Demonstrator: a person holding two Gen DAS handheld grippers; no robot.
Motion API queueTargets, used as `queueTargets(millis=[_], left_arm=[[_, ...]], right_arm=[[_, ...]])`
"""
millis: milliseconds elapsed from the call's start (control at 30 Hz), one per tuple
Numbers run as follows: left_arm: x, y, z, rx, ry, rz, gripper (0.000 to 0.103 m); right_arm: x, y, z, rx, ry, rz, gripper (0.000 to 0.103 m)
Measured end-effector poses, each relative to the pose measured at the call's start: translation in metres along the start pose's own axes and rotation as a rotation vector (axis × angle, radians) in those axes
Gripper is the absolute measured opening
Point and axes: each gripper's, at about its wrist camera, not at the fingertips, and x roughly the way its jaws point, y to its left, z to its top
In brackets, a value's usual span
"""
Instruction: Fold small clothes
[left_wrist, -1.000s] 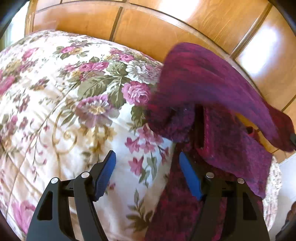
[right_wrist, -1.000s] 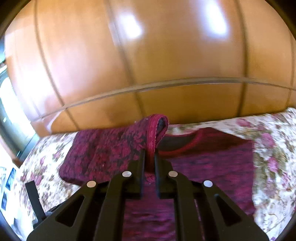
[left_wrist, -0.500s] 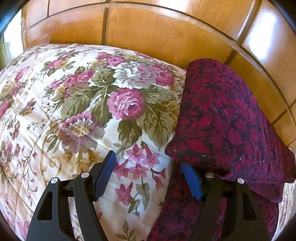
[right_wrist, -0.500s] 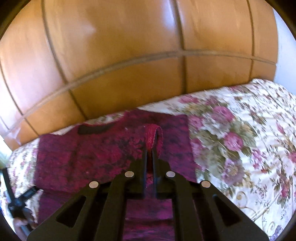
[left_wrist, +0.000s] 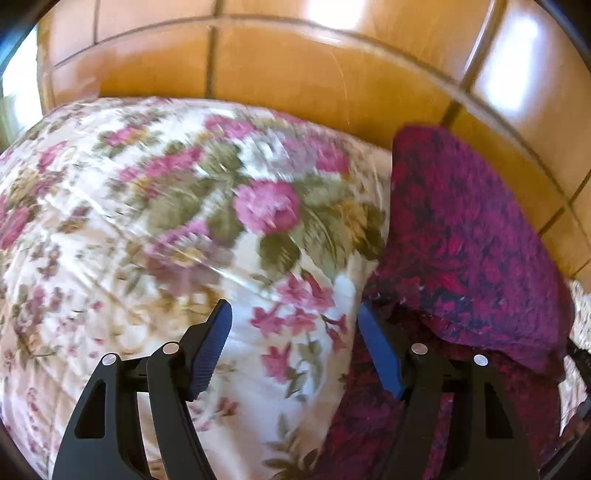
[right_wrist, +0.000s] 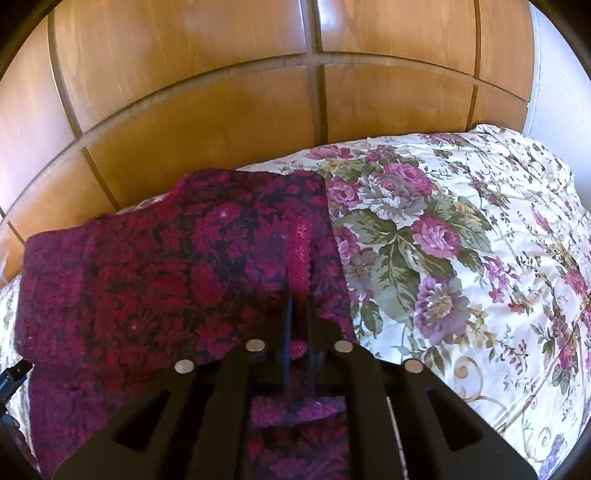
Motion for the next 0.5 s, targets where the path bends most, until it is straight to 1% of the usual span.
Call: queueTargets(millis=[33, 100, 167, 233, 267, 333, 367, 400, 467, 500], left_arm=[[-0.007, 0.002, 0.002, 0.005, -0.023, -0.003, 0.07], [-0.023, 0.002, 0.005, 0.025, -0.078, -0.018, 0.07], [-0.038, -0.002, 0.01, 0.059, -0.13, -0.043, 0.07], [-0.046, -0.013, 0.018, 0.112, -0.174, -0.07, 0.07], [-0.048, -0.019, 0.021, 0.135, -0.183, -0.086, 0.07], [-0.048, -0.033, 0.029, 0.174, -0.191, -0.125, 0.07], [-0.047, -0.038, 0.032, 0.187, -0.193, -0.142, 0.07], [-0.044, -0.043, 0.036, 0.201, -0.193, -0.157, 0.07], [-0.039, -0.057, 0.042, 0.235, -0.191, -0.173, 0.068], [-0.034, -0.063, 0.047, 0.25, -0.18, -0.189, 0.065]], right_arm=[[-0.003, -0.003, 0.001, 0.01, -0.001, 0.015, 0.014], [-0.013, -0.006, 0.005, 0.014, -0.022, 0.013, 0.041], [-0.029, -0.003, 0.007, -0.001, -0.072, 0.029, 0.042], [-0.037, 0.007, 0.01, -0.029, -0.094, 0.057, 0.042], [-0.04, 0.016, 0.011, -0.051, -0.102, 0.079, 0.043], [-0.041, 0.035, 0.012, -0.093, -0.103, 0.111, 0.047], [-0.038, 0.046, 0.012, -0.12, -0.097, 0.123, 0.051], [-0.035, 0.056, 0.012, -0.144, -0.092, 0.127, 0.057], [-0.022, 0.077, 0.01, -0.215, -0.08, 0.114, 0.062], [-0.015, 0.084, 0.01, -0.239, -0.07, 0.104, 0.062]])
